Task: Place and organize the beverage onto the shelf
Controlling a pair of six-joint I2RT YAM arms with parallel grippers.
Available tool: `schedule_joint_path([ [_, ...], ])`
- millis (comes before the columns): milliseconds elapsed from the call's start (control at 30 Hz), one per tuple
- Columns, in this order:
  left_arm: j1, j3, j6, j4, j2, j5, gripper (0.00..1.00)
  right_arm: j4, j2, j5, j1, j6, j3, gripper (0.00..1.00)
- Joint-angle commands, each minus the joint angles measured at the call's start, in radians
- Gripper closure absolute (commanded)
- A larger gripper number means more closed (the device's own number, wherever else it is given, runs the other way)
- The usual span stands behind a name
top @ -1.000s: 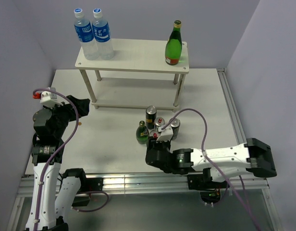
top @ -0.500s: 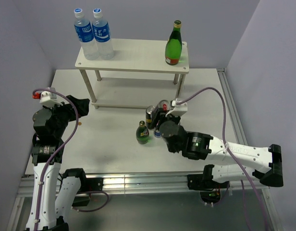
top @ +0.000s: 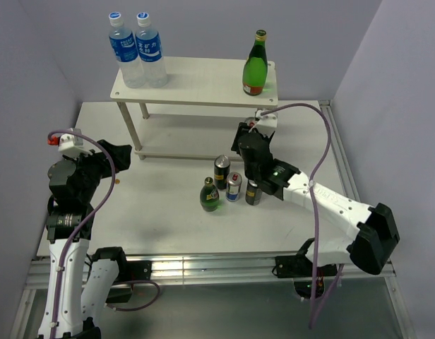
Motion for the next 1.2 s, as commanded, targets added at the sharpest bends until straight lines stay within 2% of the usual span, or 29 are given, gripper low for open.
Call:
schedule_joint_path([
  [0, 0.007, -0.005, 0.018, 0.041, -0.010, 0.020, 0.01, 0.111, 0.040, -0.060, -0.034, 0.003, 0.068, 1.00],
  [800, 0.012, -0.004, 0.018, 0.043, -0.011, 0.025, 0.01, 0.266, 0.366, -0.068, -0.143, 0.028, 0.098, 1.00],
  [1167, 0.015, -0.005, 0.019, 0.043, -0.016, 0.026, 0.01, 0.308, 0.455, 0.004, -0.154, 0.031, 0.147, 1.00],
])
